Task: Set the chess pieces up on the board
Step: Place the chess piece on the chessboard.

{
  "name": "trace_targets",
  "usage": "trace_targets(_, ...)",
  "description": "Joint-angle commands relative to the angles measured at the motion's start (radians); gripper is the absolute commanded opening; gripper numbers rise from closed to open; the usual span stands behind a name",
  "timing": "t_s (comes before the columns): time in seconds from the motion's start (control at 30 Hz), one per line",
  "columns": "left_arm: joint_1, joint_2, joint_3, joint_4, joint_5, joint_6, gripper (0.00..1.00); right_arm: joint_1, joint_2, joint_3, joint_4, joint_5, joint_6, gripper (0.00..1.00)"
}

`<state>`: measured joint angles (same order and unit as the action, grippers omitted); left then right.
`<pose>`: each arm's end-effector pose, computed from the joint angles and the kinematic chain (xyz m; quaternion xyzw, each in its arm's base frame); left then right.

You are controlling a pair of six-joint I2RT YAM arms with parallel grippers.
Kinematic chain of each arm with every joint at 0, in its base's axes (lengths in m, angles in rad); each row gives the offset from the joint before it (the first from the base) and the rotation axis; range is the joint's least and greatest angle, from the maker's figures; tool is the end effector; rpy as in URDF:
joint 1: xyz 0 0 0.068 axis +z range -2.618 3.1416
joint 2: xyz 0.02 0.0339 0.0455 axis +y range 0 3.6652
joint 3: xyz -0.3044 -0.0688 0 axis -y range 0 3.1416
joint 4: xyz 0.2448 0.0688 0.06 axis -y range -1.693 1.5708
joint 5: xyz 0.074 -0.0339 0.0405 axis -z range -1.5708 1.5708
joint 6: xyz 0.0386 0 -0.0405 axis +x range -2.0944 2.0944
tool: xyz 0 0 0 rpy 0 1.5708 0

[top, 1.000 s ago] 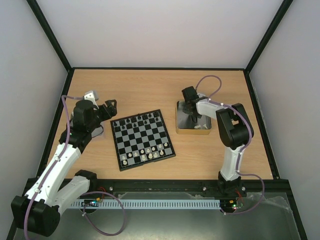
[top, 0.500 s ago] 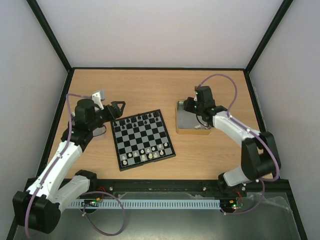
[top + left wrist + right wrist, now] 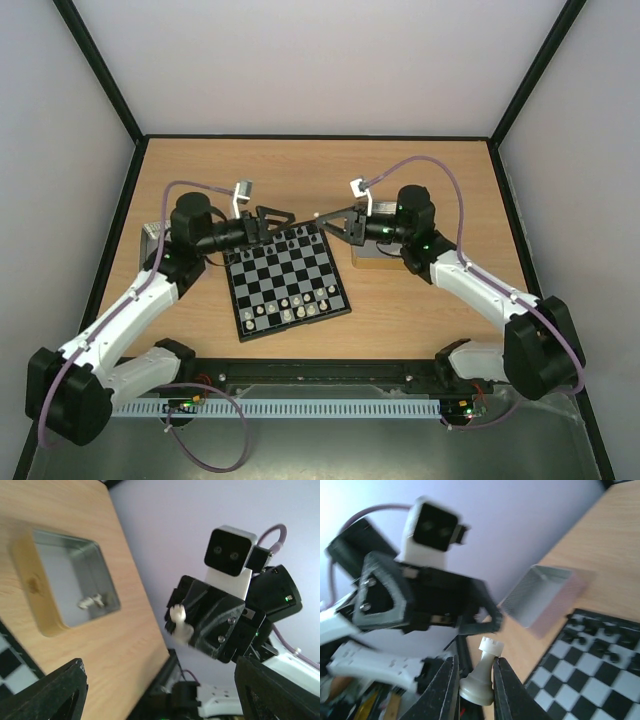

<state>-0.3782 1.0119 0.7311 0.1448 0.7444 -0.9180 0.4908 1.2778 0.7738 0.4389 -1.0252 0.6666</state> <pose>0.1872 -0.1025 0.3475 0.0433 0.7403 -0.5882 0.3228 0.2219 0.1560 0.3331 -0.2782 0.6629 0.6255 0.3031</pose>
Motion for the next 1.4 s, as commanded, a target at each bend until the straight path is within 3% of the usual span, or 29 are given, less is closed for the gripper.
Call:
trace_targets(0.0,-0.073,0.038,0.037,0.126,0.104,-0.152,0.80,0.042,-0.036,0.020,0.082,-0.168,-0.027,0.11)
trace_targets(0.17,-0.115,0.056,0.019,0.254,0.130,-0.287,0.74,0.061,-0.057,0.037,0.031,-0.270,-0.143,0.11)
trace_targets(0.3,-0.117,0.073,0.024,0.287,0.158,-0.340,0.64,0.061,-0.043,0.108,-0.179,-0.288,-0.329,0.11)
trace_targets(0.57,-0.122,0.133,0.023,0.321,0.221,-0.396,0.49,0.061,0.002,0.203,-0.424,-0.299,-0.541,0.10)
trace_targets(0.97,-0.127,0.171,0.028,0.299,0.273,-0.382,0.21,0.061,0.060,0.277,-0.578,-0.251,-0.667,0.11)
trace_targets(1.2,-0.128,0.172,0.026,0.248,0.291,-0.343,0.22,0.061,0.075,0.282,-0.583,-0.213,-0.664,0.10)
trace_targets(1.37,-0.128,0.166,0.025,0.222,0.290,-0.325,0.12,0.063,0.081,0.281,-0.587,-0.198,-0.661,0.10)
